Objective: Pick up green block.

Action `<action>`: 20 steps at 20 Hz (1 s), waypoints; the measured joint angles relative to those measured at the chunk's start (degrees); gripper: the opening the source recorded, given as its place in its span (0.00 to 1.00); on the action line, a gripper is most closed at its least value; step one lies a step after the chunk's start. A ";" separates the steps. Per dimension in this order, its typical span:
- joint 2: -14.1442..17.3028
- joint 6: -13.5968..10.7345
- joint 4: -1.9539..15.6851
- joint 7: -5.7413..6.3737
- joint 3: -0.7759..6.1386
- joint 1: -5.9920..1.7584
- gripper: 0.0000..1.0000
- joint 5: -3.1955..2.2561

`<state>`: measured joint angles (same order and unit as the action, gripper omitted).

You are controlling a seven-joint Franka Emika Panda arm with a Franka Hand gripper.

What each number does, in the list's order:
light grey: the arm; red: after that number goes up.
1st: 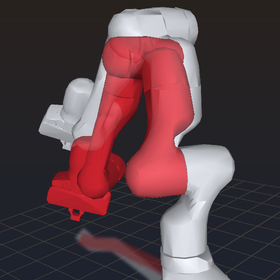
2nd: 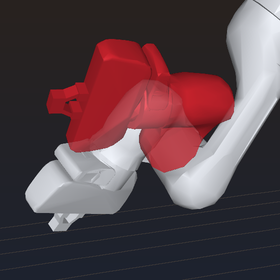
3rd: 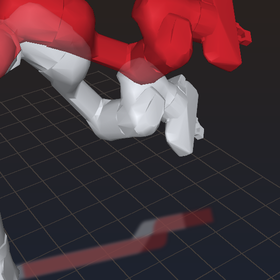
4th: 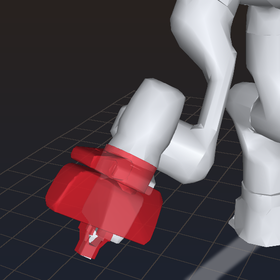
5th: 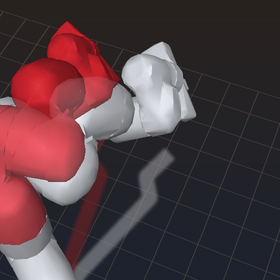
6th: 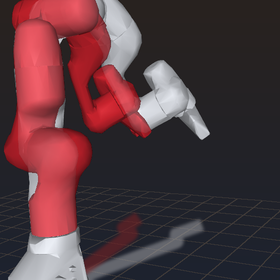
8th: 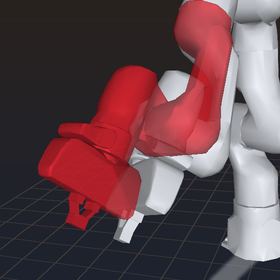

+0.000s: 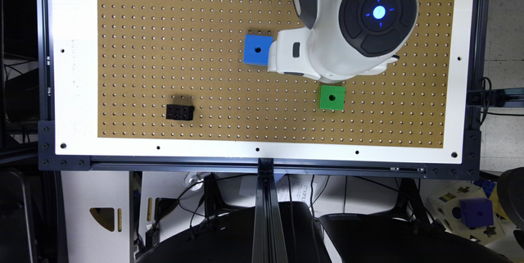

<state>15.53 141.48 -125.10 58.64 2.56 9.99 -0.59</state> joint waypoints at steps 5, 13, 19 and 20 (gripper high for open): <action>0.00 0.00 0.02 -0.02 0.07 0.01 1.00 0.00; 5.47 -0.22 8.11 0.68 2.96 0.07 1.00 0.11; 8.40 -0.26 10.81 0.68 3.00 0.07 1.00 0.11; 8.63 -0.23 10.79 0.68 3.00 0.07 1.00 0.11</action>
<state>24.16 141.25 -114.31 59.32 5.56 10.06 -0.48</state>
